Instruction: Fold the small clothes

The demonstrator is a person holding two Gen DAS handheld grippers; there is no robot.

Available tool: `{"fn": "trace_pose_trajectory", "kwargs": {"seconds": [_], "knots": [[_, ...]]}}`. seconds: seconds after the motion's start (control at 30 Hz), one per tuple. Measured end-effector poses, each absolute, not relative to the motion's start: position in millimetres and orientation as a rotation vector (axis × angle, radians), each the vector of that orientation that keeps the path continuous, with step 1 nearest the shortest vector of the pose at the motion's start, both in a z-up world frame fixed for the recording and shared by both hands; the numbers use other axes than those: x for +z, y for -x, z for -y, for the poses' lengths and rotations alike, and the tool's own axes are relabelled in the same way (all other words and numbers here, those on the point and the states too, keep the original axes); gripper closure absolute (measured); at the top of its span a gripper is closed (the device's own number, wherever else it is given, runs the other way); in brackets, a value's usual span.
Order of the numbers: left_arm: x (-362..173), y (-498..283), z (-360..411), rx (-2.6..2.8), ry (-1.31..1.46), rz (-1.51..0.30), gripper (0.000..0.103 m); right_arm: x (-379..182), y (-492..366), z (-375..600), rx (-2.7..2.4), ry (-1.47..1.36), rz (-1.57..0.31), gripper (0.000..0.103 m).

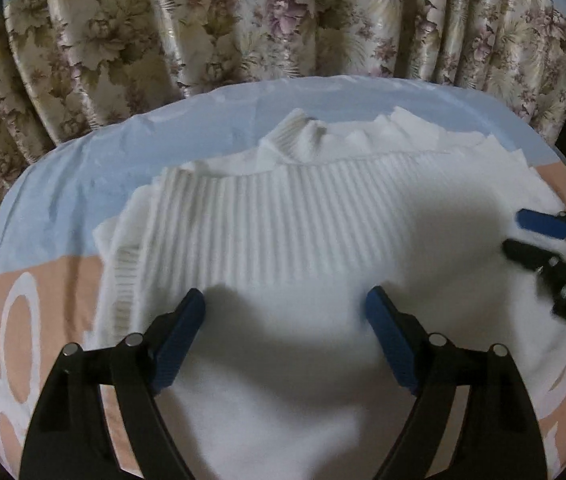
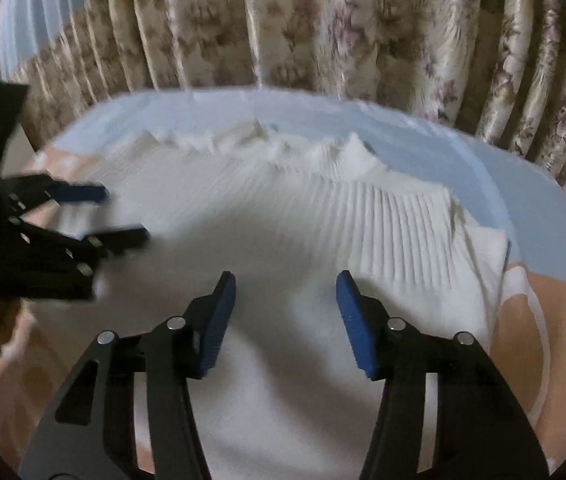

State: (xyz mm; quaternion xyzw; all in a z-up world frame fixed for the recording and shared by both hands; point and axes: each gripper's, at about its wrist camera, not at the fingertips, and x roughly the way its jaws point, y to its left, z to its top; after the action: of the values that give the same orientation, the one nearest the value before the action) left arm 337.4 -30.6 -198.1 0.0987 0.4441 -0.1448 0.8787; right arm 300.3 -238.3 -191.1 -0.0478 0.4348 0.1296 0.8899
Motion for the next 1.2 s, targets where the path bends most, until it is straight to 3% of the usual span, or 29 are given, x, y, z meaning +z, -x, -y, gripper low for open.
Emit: {"fn": "trace_pose_trajectory", "kwargs": {"seconds": [0.07, 0.53, 0.57, 0.63, 0.7, 0.77, 1.2], "knots": [[-197, -334, 22, -0.286, -0.204, -0.922, 0.019, -196, -299, 252, 0.255, 0.097, -0.905, 0.060], [-180, -306, 13, -0.225, -0.156, -0.965, 0.019, -198, -281, 317, 0.144, 0.038, -0.887, 0.060], [-176, -303, 14, -0.222, -0.142, -0.967, 0.016, -194, -280, 316, 0.143, 0.031, -0.891, 0.058], [-170, -296, 17, -0.220, -0.117, -0.972, 0.013, -183, -273, 319, 0.162, -0.010, -0.882, 0.046], [-165, -289, 24, -0.230, -0.097, -0.980, 0.013, -171, -263, 327, 0.168, -0.064, -0.872, 0.026], [-162, -284, 33, -0.238, -0.085, -0.985, 0.013, -163, -253, 337, 0.166, -0.114, -0.852, 0.018], [-189, -286, 87, -0.267, -0.144, -1.041, 0.012, -198, -236, 360, 0.180, -0.260, -0.954, 0.017]]}}
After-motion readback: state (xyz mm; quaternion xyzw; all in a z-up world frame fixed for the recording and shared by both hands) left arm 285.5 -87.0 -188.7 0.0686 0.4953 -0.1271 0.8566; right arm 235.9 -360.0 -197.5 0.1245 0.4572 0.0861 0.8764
